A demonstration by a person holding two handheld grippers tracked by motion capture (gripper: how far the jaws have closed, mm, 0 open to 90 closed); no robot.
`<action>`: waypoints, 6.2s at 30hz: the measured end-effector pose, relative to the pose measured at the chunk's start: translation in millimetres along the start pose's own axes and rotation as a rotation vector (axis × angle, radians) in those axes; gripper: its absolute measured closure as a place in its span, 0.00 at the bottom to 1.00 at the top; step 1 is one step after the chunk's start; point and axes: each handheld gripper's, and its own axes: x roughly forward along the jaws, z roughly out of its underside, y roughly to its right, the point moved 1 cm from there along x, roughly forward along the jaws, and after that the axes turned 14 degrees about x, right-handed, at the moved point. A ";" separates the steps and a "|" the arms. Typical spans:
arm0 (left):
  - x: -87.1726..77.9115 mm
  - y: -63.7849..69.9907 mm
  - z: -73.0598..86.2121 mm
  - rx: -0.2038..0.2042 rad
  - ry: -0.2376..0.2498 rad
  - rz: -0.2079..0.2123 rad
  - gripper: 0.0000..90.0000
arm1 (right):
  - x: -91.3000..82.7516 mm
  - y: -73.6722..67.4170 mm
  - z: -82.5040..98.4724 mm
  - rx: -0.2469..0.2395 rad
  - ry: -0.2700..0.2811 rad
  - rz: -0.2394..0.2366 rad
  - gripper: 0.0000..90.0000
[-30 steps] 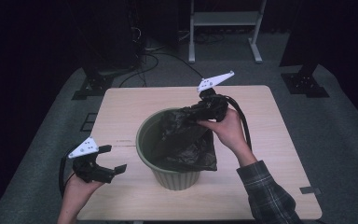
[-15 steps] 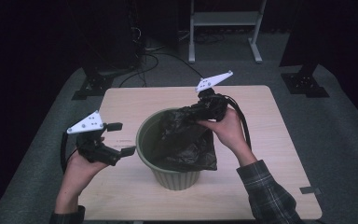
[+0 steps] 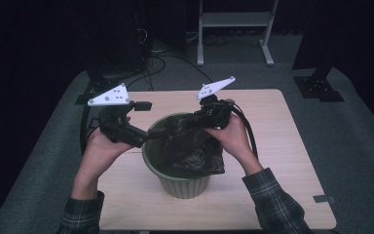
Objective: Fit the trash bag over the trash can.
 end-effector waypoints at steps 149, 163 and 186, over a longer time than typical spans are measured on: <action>-54.7 -56.3 81.2 -0.225 -0.121 -0.126 1.00 | -118.9 7.7 75.7 0.026 0.132 0.019 1.00; -36.1 -20.8 86.5 -0.169 -0.103 -0.062 1.00 | -136.7 11.6 123.4 0.086 0.089 0.027 0.81; -35.6 -27.0 78.4 -0.155 -0.109 -0.053 0.99 | -69.4 29.3 14.6 0.082 0.054 0.120 0.99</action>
